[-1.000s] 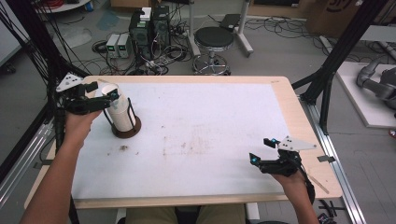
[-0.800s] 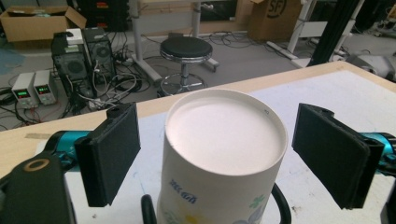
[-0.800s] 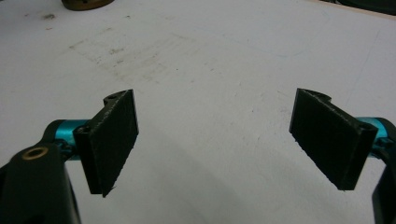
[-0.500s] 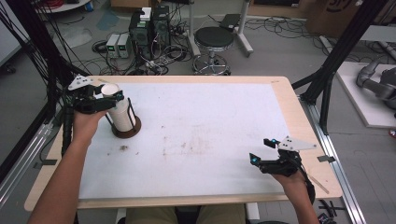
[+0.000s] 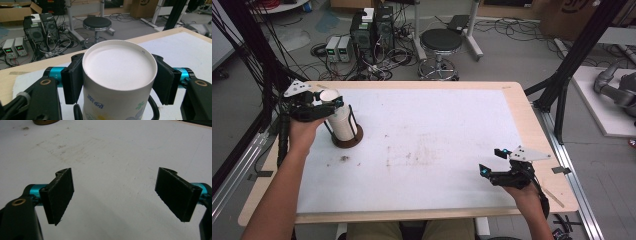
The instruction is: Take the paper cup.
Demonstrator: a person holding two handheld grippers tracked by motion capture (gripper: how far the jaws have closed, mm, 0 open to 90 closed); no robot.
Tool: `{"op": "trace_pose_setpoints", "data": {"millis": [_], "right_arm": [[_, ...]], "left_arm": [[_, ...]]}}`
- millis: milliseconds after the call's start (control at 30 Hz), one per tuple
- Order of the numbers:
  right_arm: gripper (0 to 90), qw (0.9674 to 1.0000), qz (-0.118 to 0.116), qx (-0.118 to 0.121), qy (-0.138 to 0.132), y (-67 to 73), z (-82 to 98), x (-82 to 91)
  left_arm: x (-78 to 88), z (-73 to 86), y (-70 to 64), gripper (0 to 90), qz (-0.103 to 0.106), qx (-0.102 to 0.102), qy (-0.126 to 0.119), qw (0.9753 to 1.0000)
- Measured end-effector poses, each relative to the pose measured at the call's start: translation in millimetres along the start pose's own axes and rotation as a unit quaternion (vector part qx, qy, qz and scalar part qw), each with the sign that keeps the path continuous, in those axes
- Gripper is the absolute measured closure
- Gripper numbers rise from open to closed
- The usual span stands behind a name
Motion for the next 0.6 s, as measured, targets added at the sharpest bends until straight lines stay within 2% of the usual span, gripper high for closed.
{"op": "trace_pose_setpoints", "data": {"millis": [333,600], "right_arm": [[15.6,1.0,0.0,0.002,0.0,-0.4,0.0,-0.5],[15.6,1.0,0.0,0.001,-0.002,-0.8,-0.6,0.4]], "left_arm": [[3.3,-5.2,0.7,33.6,-0.002,0.0,-0.011,0.9999],[17.9,-30.1,4.7,34.6,-0.01,-0.001,-0.044,0.999]]}}
Point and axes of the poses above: each handheld gripper's, and its own axes: x roughly backward along the jaws, z roughly out of its underside, y roughly to its left, the point moved 7 cm from there along -x, roughly forward along the jaws, and after that the axes turned 6 degrees about -x, right-handed, at the moved point
